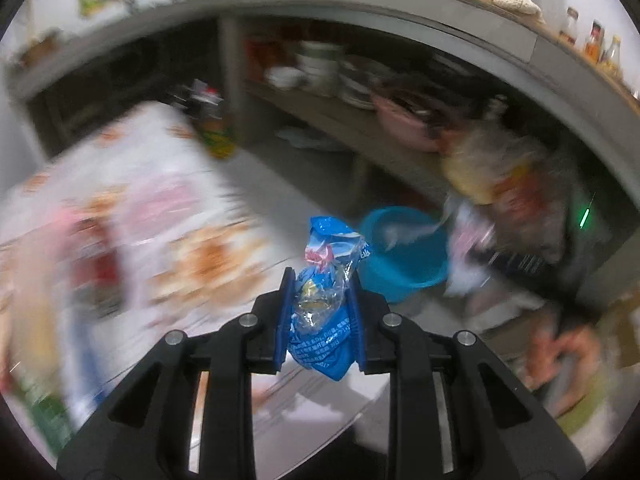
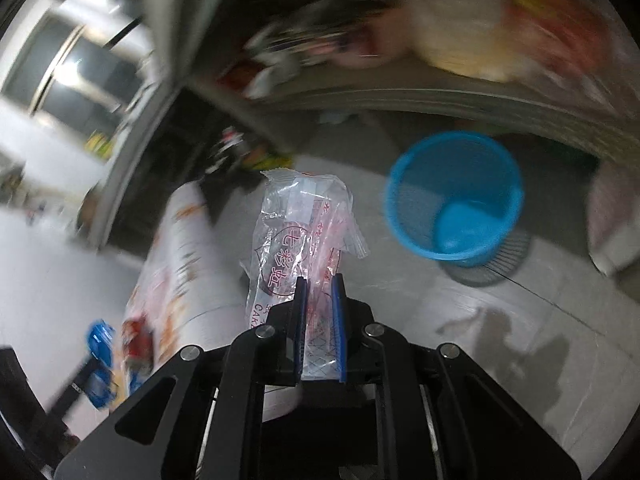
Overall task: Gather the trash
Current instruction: 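Carry the blue wrapper and clear bag in both tools toward the blue wastebasket, then open both tools over the blue wastebasket to drop the wrapper and bag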
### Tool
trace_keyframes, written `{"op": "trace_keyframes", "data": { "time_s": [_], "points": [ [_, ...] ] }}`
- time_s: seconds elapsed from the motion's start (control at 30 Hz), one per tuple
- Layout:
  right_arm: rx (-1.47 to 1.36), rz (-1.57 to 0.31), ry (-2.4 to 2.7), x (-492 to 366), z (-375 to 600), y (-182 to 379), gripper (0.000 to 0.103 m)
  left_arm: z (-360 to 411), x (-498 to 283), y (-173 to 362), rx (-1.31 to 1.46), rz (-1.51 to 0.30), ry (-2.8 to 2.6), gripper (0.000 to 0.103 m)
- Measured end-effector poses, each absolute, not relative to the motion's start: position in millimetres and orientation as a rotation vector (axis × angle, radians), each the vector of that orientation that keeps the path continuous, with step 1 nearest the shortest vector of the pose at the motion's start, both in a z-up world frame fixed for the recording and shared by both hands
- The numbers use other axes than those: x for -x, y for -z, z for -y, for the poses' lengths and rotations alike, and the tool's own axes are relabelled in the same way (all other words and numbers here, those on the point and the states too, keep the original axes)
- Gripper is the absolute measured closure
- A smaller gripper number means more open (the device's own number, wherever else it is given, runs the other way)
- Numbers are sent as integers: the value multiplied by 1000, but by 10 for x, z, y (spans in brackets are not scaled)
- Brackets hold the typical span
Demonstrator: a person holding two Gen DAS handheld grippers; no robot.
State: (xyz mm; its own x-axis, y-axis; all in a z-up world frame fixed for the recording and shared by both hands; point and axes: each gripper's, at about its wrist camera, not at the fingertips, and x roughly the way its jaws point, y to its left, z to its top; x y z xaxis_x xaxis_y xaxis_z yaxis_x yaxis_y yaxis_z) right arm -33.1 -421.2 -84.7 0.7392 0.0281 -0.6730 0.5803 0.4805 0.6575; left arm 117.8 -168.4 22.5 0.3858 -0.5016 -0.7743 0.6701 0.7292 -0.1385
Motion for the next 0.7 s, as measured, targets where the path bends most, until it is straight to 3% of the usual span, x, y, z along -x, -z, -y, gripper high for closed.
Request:
{"op": "trace_keyframes", "data": {
  "time_s": [0.2, 0.5, 0.6, 0.67, 0.7],
  "points": [
    [-1134, -689, 509, 457, 4656, 1328, 90, 2896, -1591, 181, -247, -1106, 864, 80],
    [-1188, -729, 650, 108, 5197, 1982, 90, 4432, -1902, 977, -421, -1189, 868, 77],
    [-1191, -739, 714, -104, 5398, 2203, 84, 4807, -2016, 1201, -445, -1170, 845, 61],
    [-1210, -759, 723, -204, 5520, 2371, 67, 4956, -2050, 1309, -447, -1154, 833, 36],
    [-1213, -772, 734, -248, 5557, 2466, 62, 5005, -2055, 1347, -445, -1144, 826, 34]
  ]
}}
